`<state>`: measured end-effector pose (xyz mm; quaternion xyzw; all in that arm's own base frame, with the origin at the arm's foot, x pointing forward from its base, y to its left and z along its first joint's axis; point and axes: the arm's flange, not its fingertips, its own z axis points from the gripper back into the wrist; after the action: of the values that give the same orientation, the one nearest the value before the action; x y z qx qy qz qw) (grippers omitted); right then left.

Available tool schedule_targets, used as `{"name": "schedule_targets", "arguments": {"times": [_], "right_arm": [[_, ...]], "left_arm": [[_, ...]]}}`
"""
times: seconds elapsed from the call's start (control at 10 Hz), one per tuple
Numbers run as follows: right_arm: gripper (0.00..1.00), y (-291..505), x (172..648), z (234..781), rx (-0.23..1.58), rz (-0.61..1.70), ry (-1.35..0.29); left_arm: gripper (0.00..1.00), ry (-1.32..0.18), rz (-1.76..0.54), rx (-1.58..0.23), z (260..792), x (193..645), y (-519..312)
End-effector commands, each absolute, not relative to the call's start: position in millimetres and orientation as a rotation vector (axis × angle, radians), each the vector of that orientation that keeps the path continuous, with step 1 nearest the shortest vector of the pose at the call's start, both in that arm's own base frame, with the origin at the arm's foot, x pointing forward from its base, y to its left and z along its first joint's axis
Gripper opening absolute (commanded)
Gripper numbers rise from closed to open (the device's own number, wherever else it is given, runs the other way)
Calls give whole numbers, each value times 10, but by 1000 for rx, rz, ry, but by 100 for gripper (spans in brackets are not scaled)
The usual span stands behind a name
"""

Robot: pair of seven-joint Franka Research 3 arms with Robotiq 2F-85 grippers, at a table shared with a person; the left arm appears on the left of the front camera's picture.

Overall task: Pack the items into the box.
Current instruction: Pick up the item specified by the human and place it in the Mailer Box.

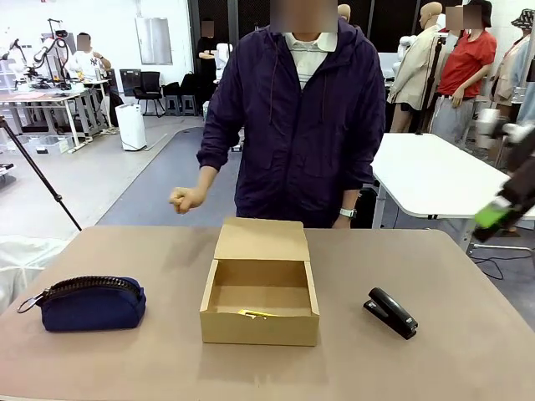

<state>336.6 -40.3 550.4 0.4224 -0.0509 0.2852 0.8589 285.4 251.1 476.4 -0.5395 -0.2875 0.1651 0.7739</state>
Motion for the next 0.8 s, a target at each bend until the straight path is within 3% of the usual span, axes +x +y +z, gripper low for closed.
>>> {"name": "schedule_targets", "arguments": {"times": [0.0, 0.1, 0.2, 0.3, 0.4, 0.7], "right_arm": [[100, -973, 3303, 5139, 1198, 455, -419], [100, -1137, 3305, 4941, 1290, 271, -582], [100, -1178, 3382, 4802, 1361, 132, -585], [100, -1054, 3562, 4714, 1307, 32, -489], [100, -1359, 3202, 4925, 1218, 271, -383], [100, -1359, 3202, 4925, 1218, 271, -383]], "left_arm": [[100, -646, 349, -1186, 4780, 2852, 2507], [100, -646, 349, -1186, 4780, 2852, 2507], [100, -646, 349, -1186, 4780, 2852, 2507], [100, -646, 349, -1186, 4780, 2852, 2507], [100, -646, 349, -1186, 4780, 2852, 2507], [100, -646, 349, -1186, 4780, 2852, 2507]]}}
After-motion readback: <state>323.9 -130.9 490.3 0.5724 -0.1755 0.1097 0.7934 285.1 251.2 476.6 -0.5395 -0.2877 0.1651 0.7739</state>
